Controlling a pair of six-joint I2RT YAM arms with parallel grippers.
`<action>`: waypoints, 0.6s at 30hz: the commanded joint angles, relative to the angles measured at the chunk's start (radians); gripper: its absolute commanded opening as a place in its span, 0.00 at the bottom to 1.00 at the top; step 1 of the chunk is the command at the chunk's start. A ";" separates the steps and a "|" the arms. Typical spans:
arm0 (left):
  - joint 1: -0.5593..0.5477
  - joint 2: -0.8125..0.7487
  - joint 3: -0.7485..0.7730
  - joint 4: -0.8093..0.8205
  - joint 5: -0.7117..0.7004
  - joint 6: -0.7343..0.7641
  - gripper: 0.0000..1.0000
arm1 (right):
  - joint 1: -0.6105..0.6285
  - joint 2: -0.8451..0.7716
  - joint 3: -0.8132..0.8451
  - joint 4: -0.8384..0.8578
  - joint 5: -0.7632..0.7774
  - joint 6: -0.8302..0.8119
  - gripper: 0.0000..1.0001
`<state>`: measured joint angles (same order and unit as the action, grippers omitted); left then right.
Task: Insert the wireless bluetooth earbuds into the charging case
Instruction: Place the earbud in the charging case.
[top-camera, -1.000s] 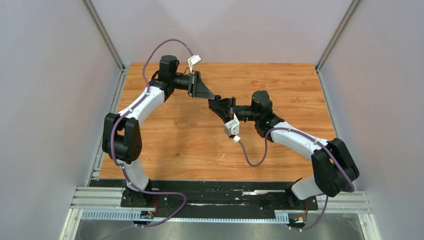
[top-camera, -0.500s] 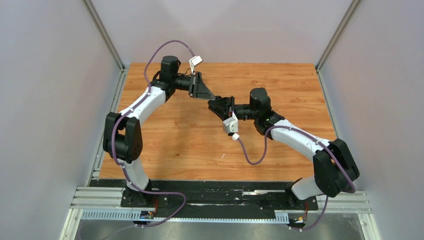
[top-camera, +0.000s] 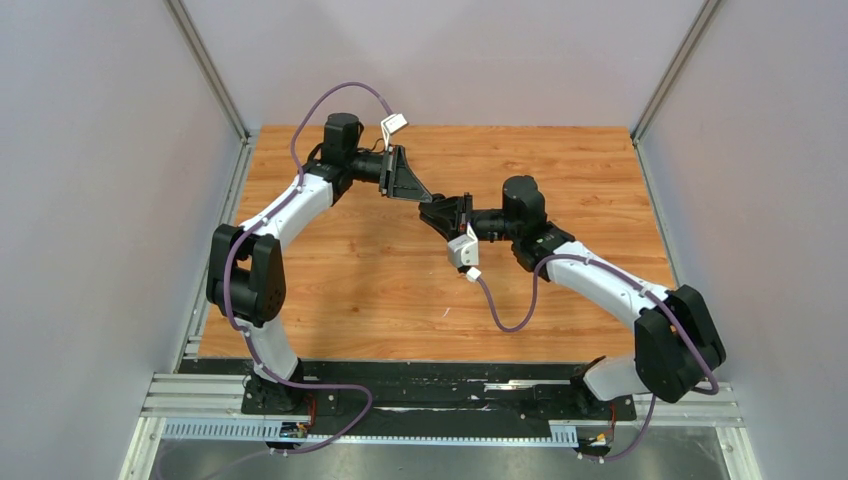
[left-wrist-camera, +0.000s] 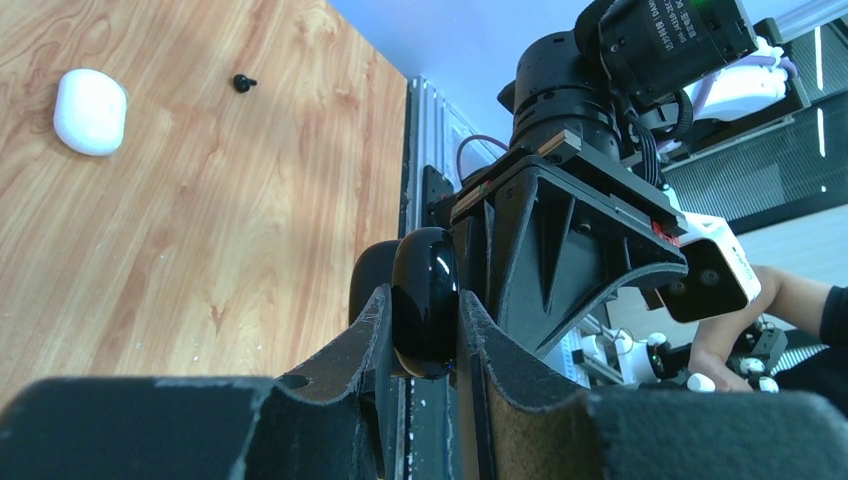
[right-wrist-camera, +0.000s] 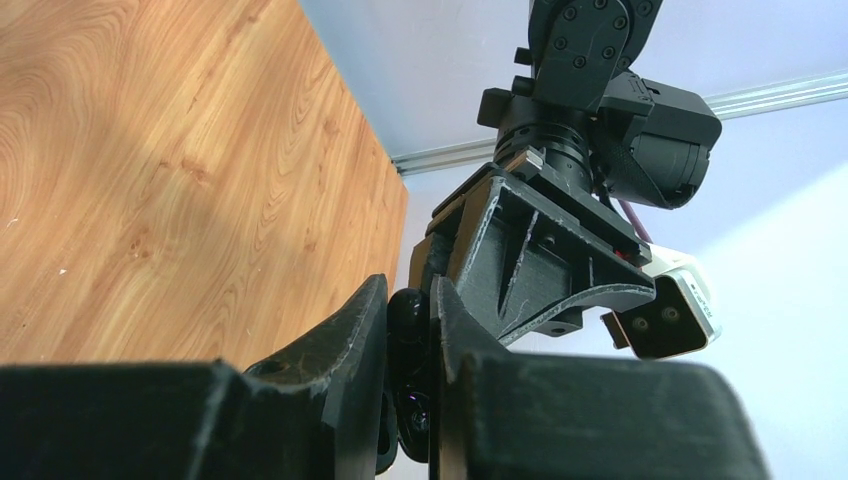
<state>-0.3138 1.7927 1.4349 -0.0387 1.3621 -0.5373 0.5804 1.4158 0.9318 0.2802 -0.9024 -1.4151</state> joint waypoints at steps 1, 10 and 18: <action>0.002 -0.019 0.010 0.033 0.083 -0.029 0.00 | -0.007 -0.028 -0.007 -0.094 0.051 0.042 0.19; 0.004 -0.016 0.010 0.034 0.080 -0.027 0.00 | -0.007 -0.037 -0.004 -0.113 0.046 0.061 0.24; 0.004 -0.012 0.012 0.033 0.079 -0.028 0.00 | -0.007 -0.028 0.001 -0.115 0.039 0.046 0.00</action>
<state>-0.3119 1.7931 1.4330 -0.0341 1.3800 -0.5385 0.5793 1.3880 0.9314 0.2428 -0.8692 -1.3918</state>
